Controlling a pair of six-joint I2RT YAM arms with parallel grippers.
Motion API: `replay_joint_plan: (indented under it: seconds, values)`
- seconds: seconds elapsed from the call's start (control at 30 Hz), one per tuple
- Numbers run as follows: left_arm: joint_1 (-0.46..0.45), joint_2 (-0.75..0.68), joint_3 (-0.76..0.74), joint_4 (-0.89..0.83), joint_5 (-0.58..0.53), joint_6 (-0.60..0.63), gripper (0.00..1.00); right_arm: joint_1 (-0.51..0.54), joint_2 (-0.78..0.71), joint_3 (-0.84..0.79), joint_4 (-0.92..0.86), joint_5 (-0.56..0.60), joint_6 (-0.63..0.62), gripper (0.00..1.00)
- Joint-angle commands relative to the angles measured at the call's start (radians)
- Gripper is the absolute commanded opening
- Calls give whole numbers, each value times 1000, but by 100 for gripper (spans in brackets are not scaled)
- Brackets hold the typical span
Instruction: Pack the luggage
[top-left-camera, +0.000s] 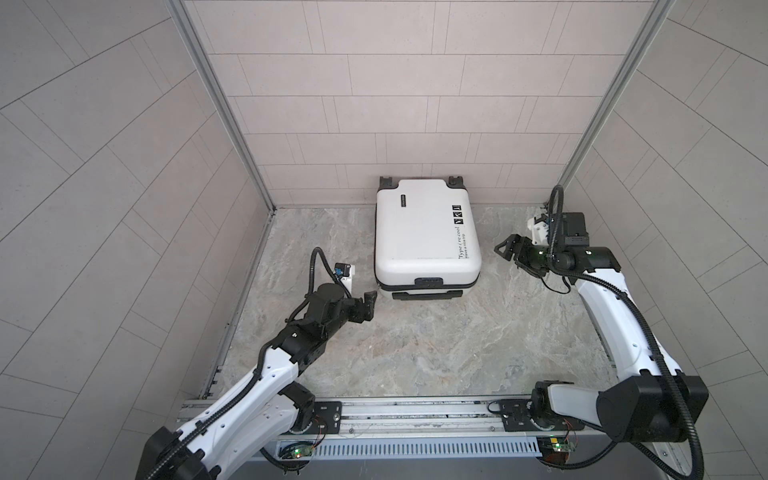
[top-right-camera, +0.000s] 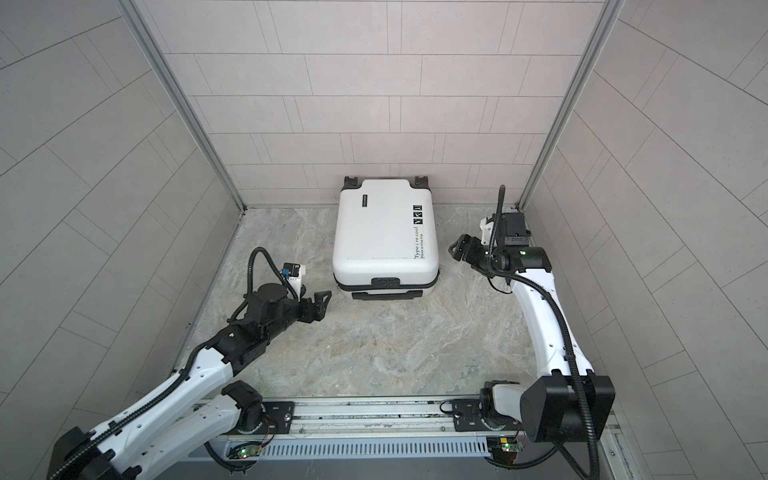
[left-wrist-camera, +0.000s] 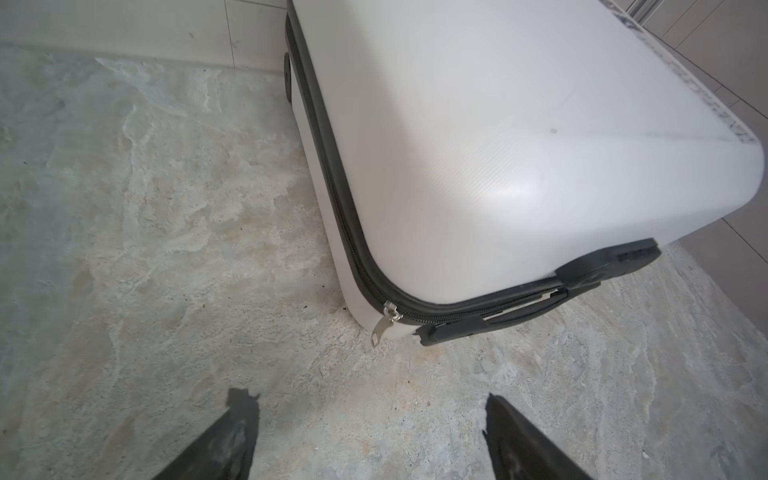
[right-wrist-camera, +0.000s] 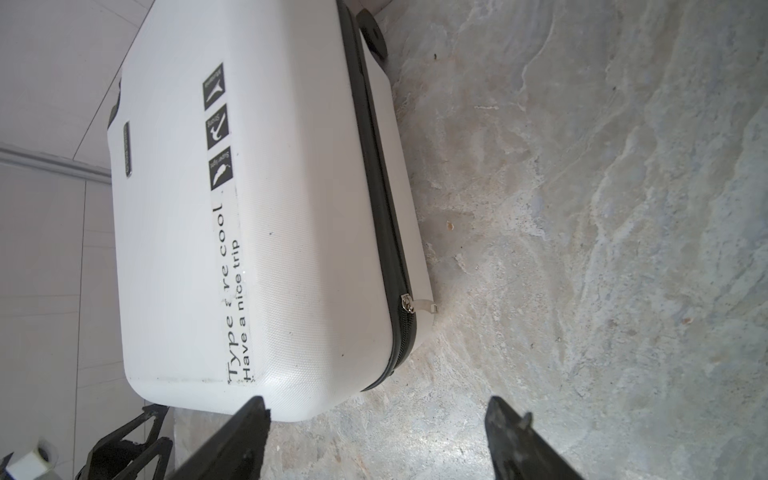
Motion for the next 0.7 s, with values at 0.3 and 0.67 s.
replay_joint_plan:
  seconds: [0.3, 0.67]
  values:
    - [0, 230, -70, 409, 89, 68, 63, 43, -159, -83, 159, 35, 2, 80]
    - [-2, 494, -83, 714, 125, 136, 55, 55, -236, -150, 247, 80, 20, 73]
